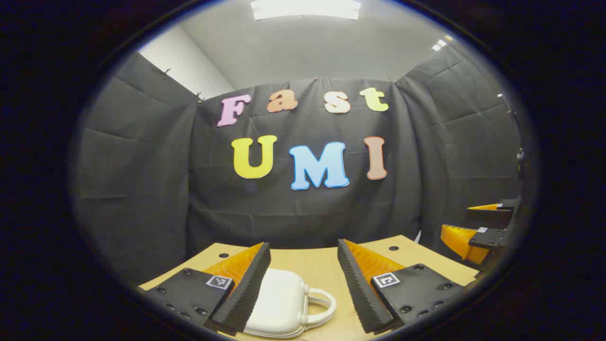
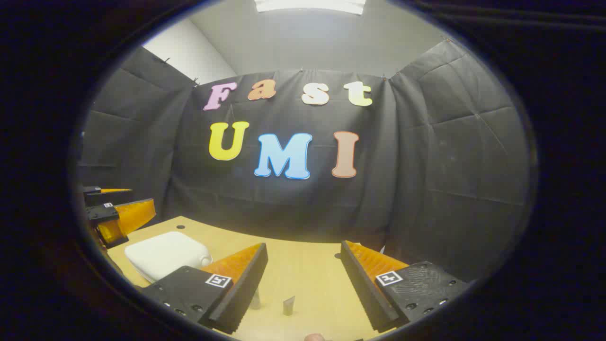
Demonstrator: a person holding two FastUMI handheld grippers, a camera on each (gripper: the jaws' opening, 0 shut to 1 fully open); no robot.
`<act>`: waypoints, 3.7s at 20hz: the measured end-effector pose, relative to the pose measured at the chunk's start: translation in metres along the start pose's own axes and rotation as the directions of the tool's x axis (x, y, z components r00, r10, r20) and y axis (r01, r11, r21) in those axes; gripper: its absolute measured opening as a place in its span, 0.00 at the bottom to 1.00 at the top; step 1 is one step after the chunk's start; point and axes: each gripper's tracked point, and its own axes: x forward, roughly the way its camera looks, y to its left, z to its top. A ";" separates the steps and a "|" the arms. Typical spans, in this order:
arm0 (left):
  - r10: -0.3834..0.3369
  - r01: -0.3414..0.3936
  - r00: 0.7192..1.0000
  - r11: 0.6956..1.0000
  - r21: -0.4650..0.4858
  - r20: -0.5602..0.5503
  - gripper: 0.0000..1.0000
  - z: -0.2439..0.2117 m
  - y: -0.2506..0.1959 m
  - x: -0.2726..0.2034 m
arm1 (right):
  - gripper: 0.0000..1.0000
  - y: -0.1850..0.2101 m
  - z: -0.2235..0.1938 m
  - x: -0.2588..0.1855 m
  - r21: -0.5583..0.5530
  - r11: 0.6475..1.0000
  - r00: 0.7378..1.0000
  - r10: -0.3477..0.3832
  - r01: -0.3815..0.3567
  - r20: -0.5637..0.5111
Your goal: First open the suitcase, pack the skin care products into it, and then close the suitcase.
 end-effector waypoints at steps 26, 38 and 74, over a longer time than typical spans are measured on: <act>-0.121 0.092 0.945 0.990 -0.109 -0.305 0.92 -0.094 -0.035 0.069 | 0.94 -0.003 -0.003 -0.001 -0.031 0.999 0.999 0.036 -0.035 0.033; -0.260 -0.010 0.504 0.952 -0.306 -0.824 0.94 -0.273 -0.052 0.126 | 0.94 -0.038 -0.024 0.020 -0.014 0.999 0.999 0.031 -0.032 -0.025; 0.027 -0.100 0.719 0.993 -0.064 -0.695 0.16 -0.045 0.343 0.132 | 0.94 0.074 0.015 0.013 -0.040 0.999 0.999 0.027 -0.025 0.036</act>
